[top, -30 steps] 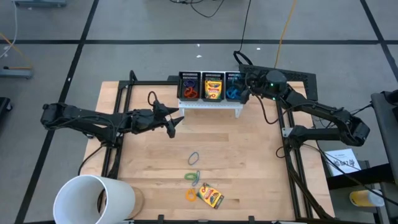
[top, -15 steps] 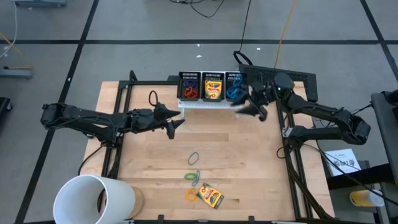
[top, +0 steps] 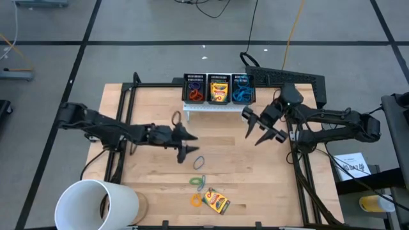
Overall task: Pick & Place Office Desk Supplies
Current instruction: Put the green spring keychain into the right black bin on the shelf
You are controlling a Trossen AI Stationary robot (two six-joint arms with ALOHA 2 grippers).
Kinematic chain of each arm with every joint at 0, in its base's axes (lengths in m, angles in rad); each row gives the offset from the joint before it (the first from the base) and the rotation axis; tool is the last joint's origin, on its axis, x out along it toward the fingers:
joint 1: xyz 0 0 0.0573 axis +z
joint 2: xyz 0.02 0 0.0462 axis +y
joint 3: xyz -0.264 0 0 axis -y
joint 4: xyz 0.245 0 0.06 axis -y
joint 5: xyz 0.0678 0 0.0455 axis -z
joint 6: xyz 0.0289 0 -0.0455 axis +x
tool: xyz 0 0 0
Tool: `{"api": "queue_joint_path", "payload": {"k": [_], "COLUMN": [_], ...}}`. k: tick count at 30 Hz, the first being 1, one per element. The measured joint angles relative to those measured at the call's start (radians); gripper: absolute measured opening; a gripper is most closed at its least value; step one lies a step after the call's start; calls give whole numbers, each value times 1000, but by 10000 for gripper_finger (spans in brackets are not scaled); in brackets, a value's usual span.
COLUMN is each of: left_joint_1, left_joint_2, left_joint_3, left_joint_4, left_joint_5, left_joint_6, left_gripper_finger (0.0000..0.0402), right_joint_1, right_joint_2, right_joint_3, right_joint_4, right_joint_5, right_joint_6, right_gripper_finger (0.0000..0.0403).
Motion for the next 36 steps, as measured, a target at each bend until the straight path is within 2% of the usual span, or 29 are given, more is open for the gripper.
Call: {"api": "queue_joint_path", "payload": {"k": [7, 13, 24, 30, 36], "left_joint_1": [-94, -189, -319, -332, -333], "left_joint_2": [145, 235, 394, 459, 543], "left_joint_3": [5, 5, 5, 9, 66], "left_joint_4": [2, -10, 98, 196, 147], "left_joint_5": [32, 81, -39, -63, -98], "left_joint_6": [128, 168, 37, -3, -31], "left_gripper_finger": [246, 246, 246, 246, 245], "right_joint_1": [20, 19, 16, 16, 16], "right_joint_2": [1, 0, 0, 0, 0], "right_joint_3": [-50, -99, -160, -174, -180], "right_joint_4": [-17, -15, -14, -13, -14], "right_joint_5": [5, 9, 33, 33, 33], "right_joint_6": [-5, -14, -164, -165, -164], "right_gripper_finger": [181, 181, 180, 180, 180]}}
